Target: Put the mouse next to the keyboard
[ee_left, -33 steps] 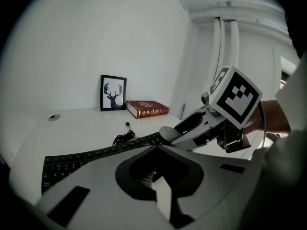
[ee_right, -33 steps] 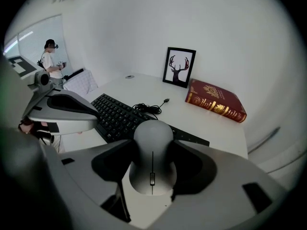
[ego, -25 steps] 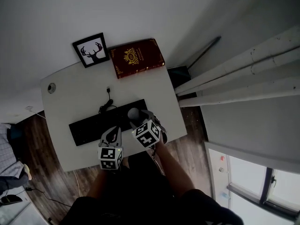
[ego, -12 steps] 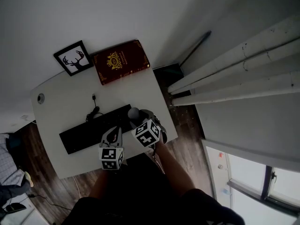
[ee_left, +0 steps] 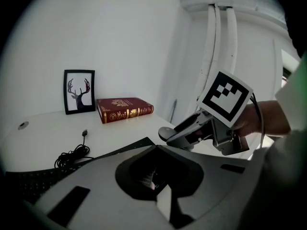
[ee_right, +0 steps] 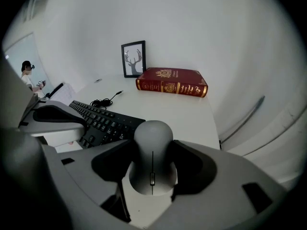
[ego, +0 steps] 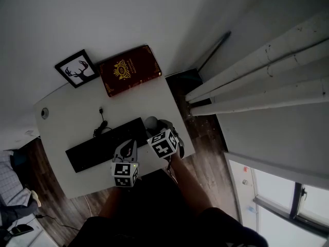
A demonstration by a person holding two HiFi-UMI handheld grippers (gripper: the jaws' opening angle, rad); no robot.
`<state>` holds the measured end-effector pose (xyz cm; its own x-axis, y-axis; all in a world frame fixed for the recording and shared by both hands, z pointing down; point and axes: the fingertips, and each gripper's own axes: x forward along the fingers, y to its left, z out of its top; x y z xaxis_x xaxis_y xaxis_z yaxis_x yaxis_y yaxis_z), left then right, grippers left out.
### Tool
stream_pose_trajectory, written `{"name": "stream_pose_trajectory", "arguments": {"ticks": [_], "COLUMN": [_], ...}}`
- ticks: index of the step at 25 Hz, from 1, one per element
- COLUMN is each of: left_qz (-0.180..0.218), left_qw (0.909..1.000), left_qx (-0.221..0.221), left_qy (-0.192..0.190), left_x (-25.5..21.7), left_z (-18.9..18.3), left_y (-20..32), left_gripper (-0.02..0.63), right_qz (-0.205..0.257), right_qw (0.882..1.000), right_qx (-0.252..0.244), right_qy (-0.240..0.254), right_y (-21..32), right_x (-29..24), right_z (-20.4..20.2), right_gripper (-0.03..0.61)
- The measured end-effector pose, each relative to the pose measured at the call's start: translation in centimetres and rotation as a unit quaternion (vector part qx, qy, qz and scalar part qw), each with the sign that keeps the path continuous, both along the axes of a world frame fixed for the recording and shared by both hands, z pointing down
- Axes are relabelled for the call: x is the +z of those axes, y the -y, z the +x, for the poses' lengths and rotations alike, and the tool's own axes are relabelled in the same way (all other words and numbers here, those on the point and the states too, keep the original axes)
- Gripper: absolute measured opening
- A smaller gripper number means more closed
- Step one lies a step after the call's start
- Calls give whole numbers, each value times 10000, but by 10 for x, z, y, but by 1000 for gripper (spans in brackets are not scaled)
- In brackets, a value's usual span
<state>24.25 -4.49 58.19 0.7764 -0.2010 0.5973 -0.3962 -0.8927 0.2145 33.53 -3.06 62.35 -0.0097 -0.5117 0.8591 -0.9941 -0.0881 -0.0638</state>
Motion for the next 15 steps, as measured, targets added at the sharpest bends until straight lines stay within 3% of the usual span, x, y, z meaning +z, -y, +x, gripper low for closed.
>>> {"name": "stream_pose_trajectory", "arguments": {"ticks": [5, 8, 11, 15], "left_qz": [-1, 1, -31, -66], "left_qw": [10000, 10000, 10000, 9999], "left_qx": [0, 19, -43, -111], "left_qy": [40, 16, 17, -41], "left_x": [2, 0, 1, -1], "left_z": [-1, 1, -1, 0], "left_y": [4, 4, 5, 4], "left_gripper": [0, 0, 0, 0], "right_qz": [-36, -96, -181, -300], "right_qw": [10000, 9997, 9945, 9747], "right_qx": [55, -214, -964, -2142], "right_qy": [21, -71, -367, -567], "right_y": [-1, -4, -6, -12], "right_x": [3, 4, 8, 15], "right_z": [4, 7, 9, 7], "right_gripper": [279, 279, 279, 279]}}
